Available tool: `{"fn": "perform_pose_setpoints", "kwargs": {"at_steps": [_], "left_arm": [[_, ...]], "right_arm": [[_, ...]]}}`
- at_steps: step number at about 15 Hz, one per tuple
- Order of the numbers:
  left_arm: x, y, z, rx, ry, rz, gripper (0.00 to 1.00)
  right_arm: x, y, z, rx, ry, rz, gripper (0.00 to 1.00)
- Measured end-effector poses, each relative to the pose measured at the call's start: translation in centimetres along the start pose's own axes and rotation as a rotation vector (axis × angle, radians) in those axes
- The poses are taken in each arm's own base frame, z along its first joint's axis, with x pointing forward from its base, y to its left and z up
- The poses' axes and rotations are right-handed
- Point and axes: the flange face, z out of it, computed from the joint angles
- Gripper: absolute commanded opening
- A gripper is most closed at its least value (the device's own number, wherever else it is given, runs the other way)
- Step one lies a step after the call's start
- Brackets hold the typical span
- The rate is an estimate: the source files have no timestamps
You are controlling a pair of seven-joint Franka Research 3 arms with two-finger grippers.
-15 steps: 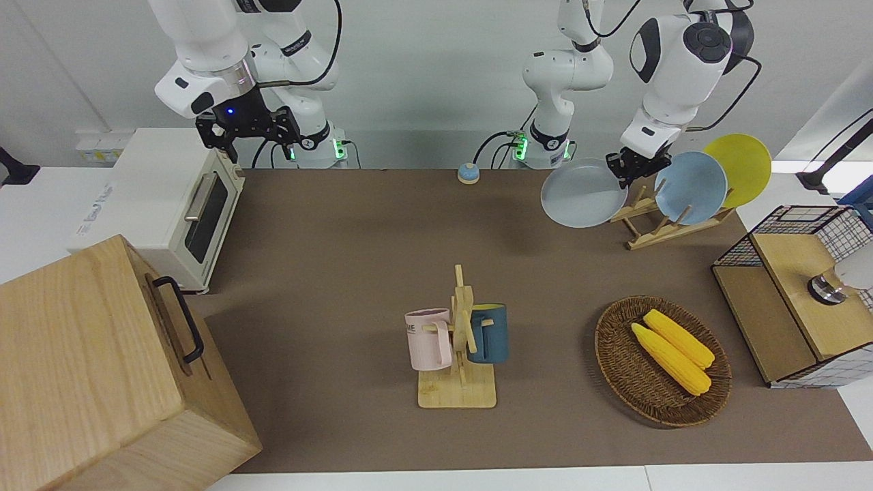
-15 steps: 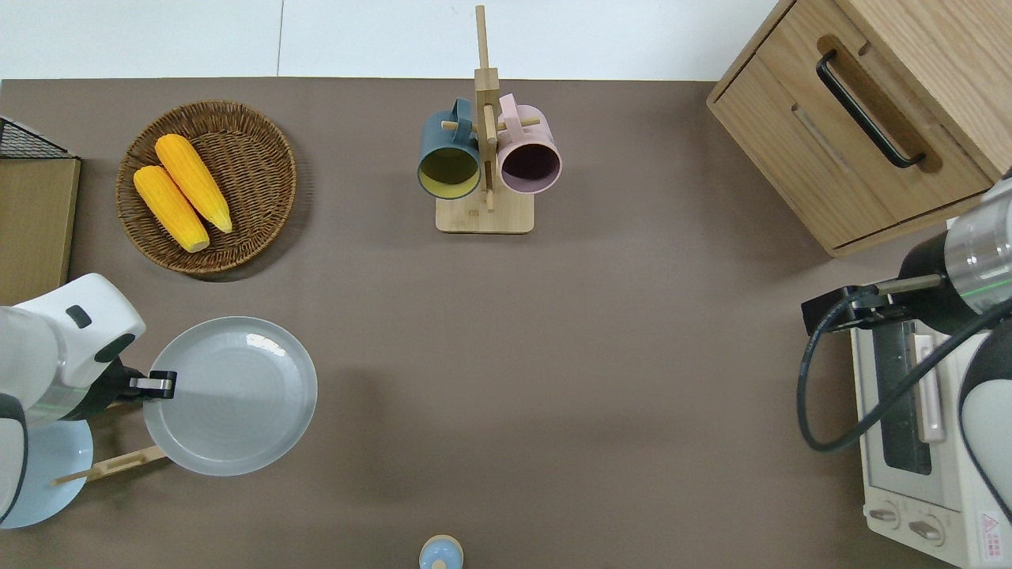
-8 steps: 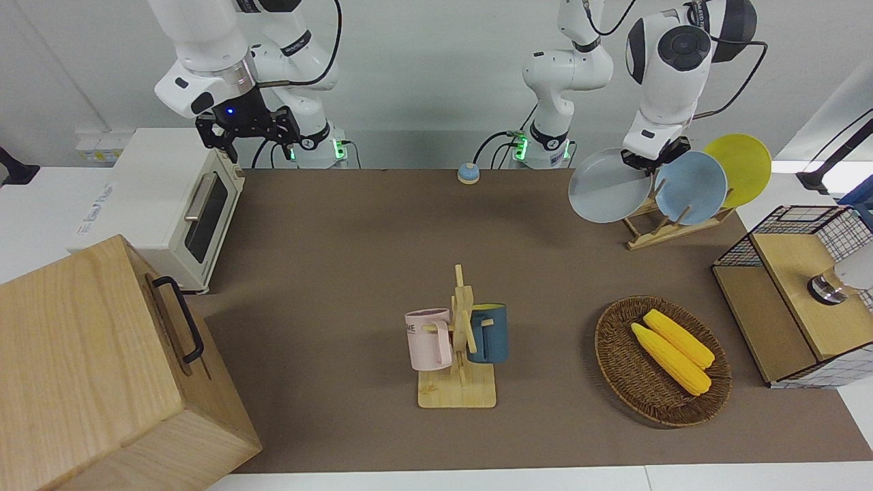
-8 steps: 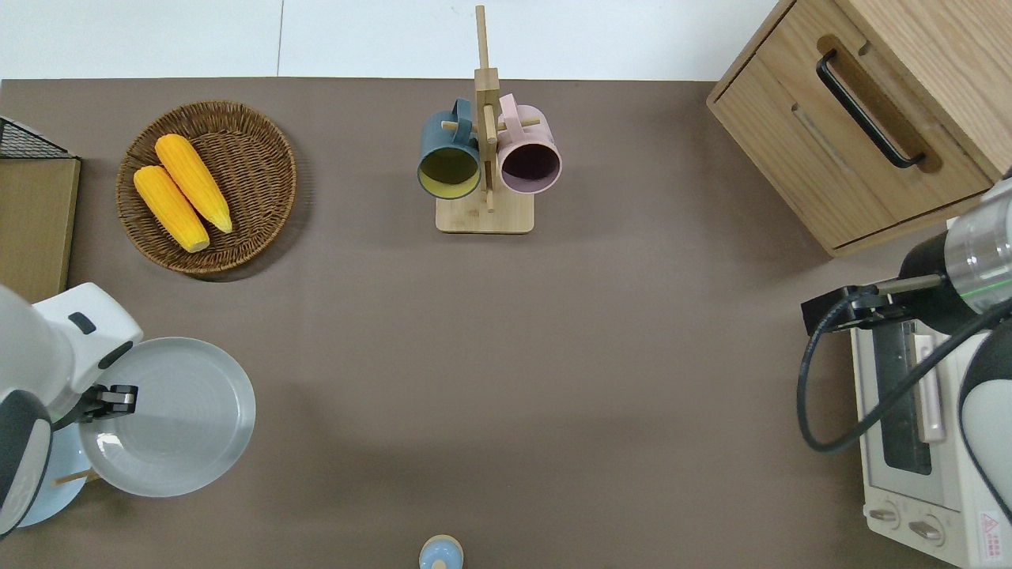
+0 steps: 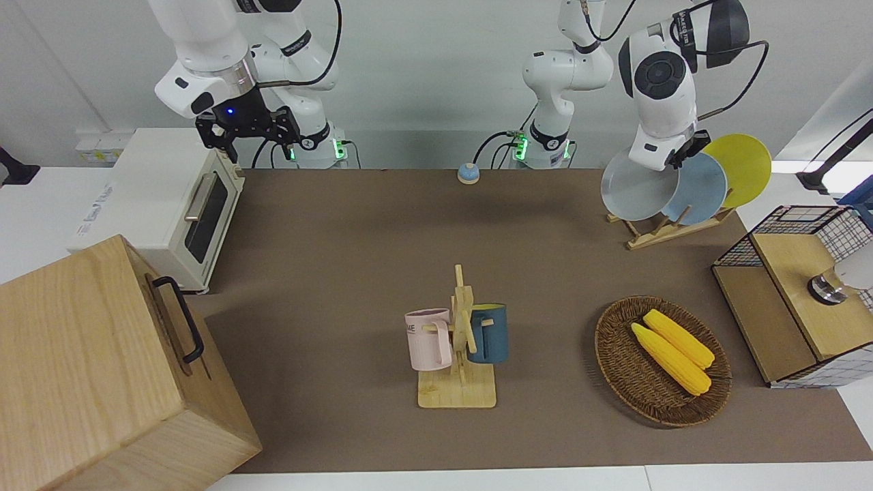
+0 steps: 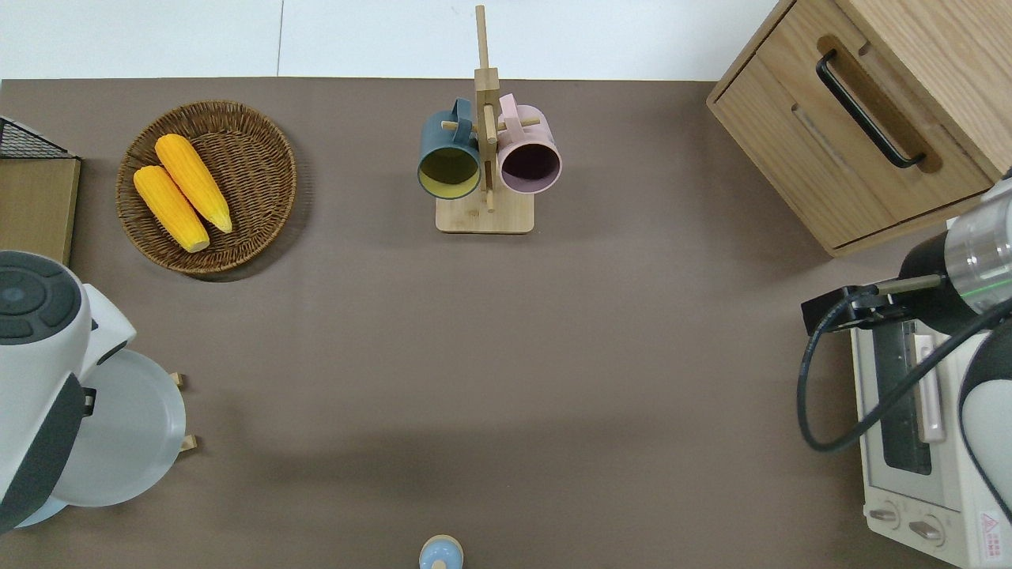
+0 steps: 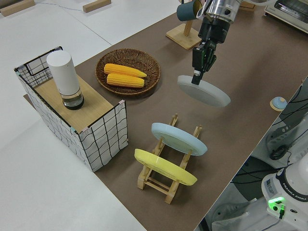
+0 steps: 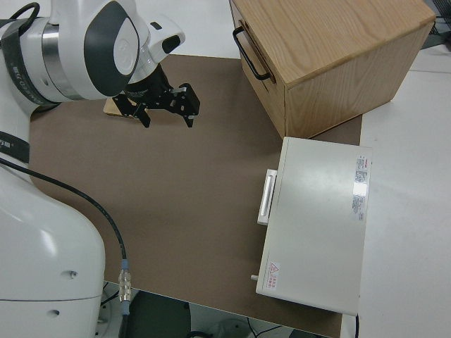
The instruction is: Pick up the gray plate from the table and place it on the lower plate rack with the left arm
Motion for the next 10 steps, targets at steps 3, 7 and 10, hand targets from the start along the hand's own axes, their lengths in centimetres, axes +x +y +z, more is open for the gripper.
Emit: {"fn": "perform_pose_setpoints", "kwargs": {"at_steps": [3, 7, 10], "left_arm": [[0.7, 0.0, 0.9, 0.077, -0.019, -0.044, 0.0], [1.1, 0.7, 2.9, 0.174, -0.049, -0.091, 0.0], [1.1, 2.0, 4.5, 0.207, -0.07, -0.105, 0.0]], "right_arm": [[0.0, 0.0, 0.0, 0.0, 0.0, 0.0, 0.983], [0.0, 0.0, 0.0, 0.0, 0.0, 0.0, 0.983], [0.0, 0.0, 0.0, 0.0, 0.0, 0.0, 0.983]]}}
